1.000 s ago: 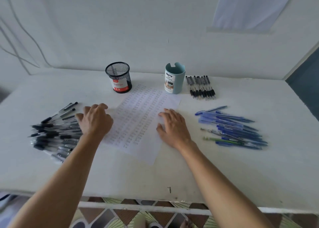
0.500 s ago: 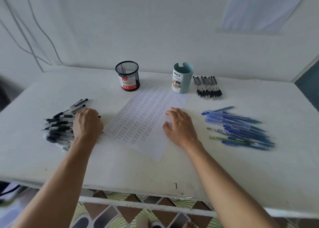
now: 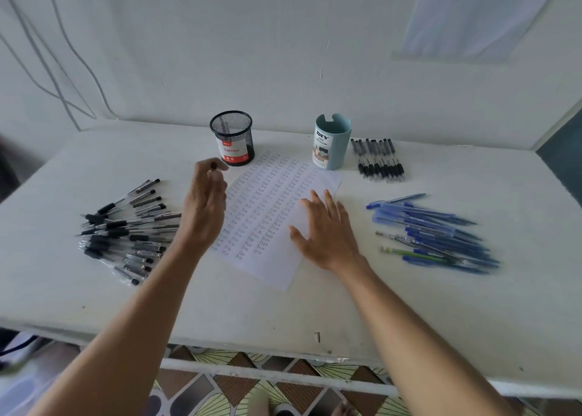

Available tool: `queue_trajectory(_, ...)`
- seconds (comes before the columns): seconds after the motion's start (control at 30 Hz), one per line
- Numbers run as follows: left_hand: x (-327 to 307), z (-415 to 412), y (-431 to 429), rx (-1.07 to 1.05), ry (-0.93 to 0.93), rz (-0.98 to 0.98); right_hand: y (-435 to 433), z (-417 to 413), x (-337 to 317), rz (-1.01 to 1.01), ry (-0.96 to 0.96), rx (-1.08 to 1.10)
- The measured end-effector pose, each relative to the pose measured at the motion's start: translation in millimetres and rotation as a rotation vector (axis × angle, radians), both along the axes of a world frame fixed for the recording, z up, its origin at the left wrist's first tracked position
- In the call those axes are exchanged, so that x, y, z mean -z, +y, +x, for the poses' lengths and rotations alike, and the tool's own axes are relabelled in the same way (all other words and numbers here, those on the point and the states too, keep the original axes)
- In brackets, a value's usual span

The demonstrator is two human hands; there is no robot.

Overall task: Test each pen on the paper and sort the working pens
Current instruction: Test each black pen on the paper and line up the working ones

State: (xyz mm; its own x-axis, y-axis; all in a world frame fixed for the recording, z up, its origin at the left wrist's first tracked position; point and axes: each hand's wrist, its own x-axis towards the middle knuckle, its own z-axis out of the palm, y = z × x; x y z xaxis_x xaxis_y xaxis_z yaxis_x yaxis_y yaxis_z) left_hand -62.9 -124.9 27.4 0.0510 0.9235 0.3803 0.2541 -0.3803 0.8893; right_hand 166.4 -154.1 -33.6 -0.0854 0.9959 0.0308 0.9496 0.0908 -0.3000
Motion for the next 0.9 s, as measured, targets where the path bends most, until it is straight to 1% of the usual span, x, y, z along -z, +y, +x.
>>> queue_trajectory(0.07, -3, 8, -2, 0.116, -0.220, -0.180, 0, 0, 0, -0.003, -0.013, -0.005)
queue_trajectory(0.13, -4, 14, -3, 0.194, -0.366, -0.298, 1, 0, 0, -0.008, -0.017, -0.009)
queue_trajectory(0.27, -4, 29, -6, 0.185, -0.534, -0.421, 2, -1, 1, -0.018, 0.003, -0.009)
queue_trajectory(0.37, 1, 32, -7, 0.257, -0.692, -0.476, 2, 0, 0, -0.021, 0.013, -0.012)
queue_trajectory(0.4, 4, 33, -7, 0.246, -0.688, -0.485, 2, -1, 0, -0.023, 0.014, -0.013)
queue_trajectory(0.5, 14, 35, -5, 0.121, -0.492, -0.438, 3, -1, -1, -0.030, 0.010, -0.005)
queue_trajectory(0.53, 18, 35, -5, 0.093, -0.455, -0.425, 3, -1, -1, -0.029, 0.003, 0.000)
queue_trajectory(0.63, 30, 28, -3, 0.161, -0.496, -0.424, 3, -2, -1, -0.015, -0.004, 0.003)
queue_trajectory(0.67, 34, 25, -2, 0.184, -0.483, -0.434, 4, -2, -2, -0.015, -0.002, 0.004)
queue_trajectory(0.73, 40, 23, 0, 0.171, -0.411, -0.447, 5, -2, -2, -0.012, -0.005, 0.010)
queue_trajectory(0.83, 44, 25, -2, 0.090, -0.334, -0.416, 6, -1, -2, -0.002, -0.009, 0.017)
queue_trajectory(0.9, 46, 24, -5, 0.066, -0.236, -0.384, 7, -1, -2, 0.007, 0.007, 0.014)
